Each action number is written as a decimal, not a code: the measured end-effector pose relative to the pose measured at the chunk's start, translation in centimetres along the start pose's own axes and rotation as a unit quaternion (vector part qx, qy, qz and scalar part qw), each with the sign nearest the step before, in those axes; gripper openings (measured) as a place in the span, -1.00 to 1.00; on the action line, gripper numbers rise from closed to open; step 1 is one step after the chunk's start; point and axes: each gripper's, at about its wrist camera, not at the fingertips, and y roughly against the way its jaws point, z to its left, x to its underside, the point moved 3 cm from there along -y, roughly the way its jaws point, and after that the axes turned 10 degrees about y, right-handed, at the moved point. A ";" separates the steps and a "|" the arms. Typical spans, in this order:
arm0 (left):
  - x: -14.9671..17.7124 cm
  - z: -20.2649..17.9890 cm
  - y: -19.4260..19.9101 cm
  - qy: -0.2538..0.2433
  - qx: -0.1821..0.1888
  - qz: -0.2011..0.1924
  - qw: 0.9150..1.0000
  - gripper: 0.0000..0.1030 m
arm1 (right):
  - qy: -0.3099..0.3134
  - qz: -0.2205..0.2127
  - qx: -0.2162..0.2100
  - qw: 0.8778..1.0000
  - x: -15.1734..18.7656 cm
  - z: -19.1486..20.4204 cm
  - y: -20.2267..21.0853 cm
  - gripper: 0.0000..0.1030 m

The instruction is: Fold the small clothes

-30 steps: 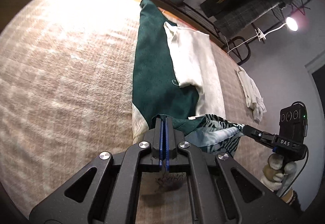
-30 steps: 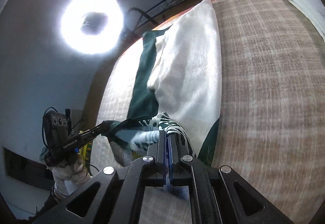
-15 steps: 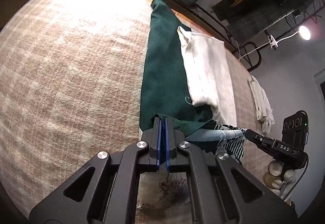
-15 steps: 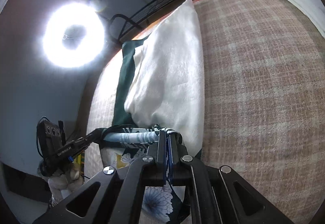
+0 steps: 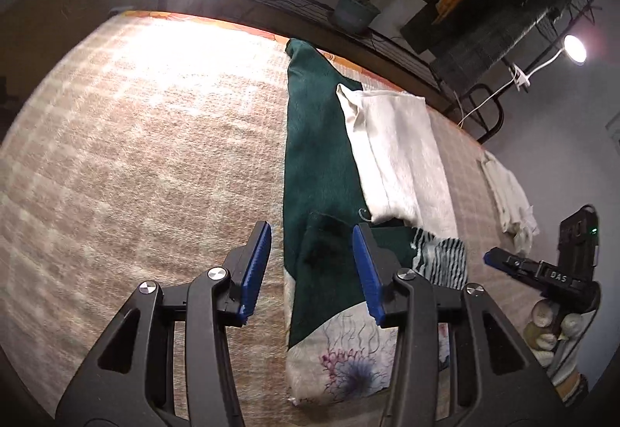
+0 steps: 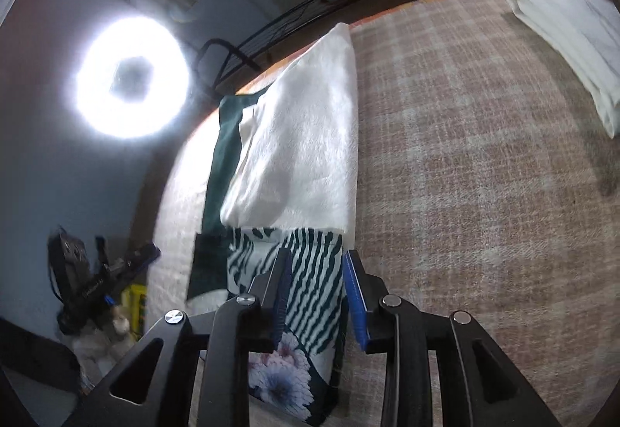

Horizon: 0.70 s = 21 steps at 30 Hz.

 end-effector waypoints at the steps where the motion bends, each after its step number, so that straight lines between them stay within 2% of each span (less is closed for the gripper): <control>1: 0.0 0.0 -0.1 -0.001 -0.002 -0.001 1.000 -0.15 | 0.014 0.002 0.009 1.000 0.1 0.3 0.0 -0.43; 6: -0.8 -0.3 -0.6 -0.011 -0.012 -0.007 1.000 -0.15 | 0.039 -0.002 0.023 0.999 -0.8 0.8 -0.3 -0.39; 8: -1.6 -0.6 -1.1 -0.019 -0.016 -0.009 1.000 -0.15 | 0.049 -0.006 0.033 0.998 -1.4 0.7 -0.3 -0.25; 11: -3.1 -0.9 -2.3 -0.032 -0.021 -0.009 0.999 -0.15 | 0.058 -0.009 0.043 0.997 -2.8 0.2 -0.6 -0.18; 14: -5.0 -0.8 -4.1 -0.035 -0.020 -0.002 0.999 -0.15 | 0.072 -0.003 0.058 0.996 -4.2 -0.5 -1.6 -0.04; 16: -6.5 -0.5 -5.7 -0.029 -0.017 0.005 0.999 -0.15 | 0.081 0.002 0.068 0.994 -5.2 -1.1 -2.4 -0.04; 21: -10.6 -0.1 -10.0 -0.017 -0.002 0.016 1.000 -0.15 | 0.065 0.006 0.051 0.997 -7.9 -3.0 -4.6 -0.03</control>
